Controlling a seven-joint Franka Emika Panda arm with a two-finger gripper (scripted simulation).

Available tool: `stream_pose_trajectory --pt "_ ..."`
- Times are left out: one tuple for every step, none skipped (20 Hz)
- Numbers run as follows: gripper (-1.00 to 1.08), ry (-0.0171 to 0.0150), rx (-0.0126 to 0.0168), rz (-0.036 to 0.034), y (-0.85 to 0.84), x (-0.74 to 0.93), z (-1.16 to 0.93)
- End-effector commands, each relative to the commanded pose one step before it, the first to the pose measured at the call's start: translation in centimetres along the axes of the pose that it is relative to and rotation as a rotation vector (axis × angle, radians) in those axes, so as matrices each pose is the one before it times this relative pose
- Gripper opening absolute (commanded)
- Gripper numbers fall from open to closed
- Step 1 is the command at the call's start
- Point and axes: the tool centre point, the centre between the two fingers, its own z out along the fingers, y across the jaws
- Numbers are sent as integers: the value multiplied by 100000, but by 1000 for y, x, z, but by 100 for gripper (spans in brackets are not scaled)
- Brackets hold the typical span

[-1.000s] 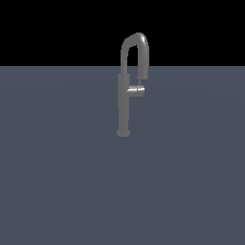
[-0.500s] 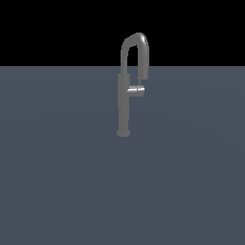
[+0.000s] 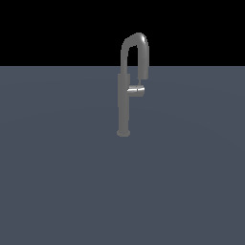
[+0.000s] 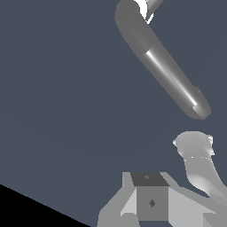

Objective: Turn on the faucet by rotating a designated handle.

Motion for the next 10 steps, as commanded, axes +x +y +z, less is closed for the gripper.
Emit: stream_pose_trajectory --pt "-100 -3923 2944 2876 -208 1434 -184" --pt "-100 -1548 1175 1157 -87 567 -76" --pt "-100 -1553 1179 1160 -86 568 -76" --pt "-100 -1557 1183 1163 -86 569 -77" --pt "-100 -1562 1187 1166 -86 570 -78" --pt "-100 -1566 1191 1169 -86 571 -78" --pt "-100 -1571 1197 1173 -86 573 -79" --pt "-100 -1577 1202 1178 -86 574 -80" --pt "-100 -1582 1208 1182 -86 575 -81" --pt "-100 -1588 1214 1188 -86 577 -82"
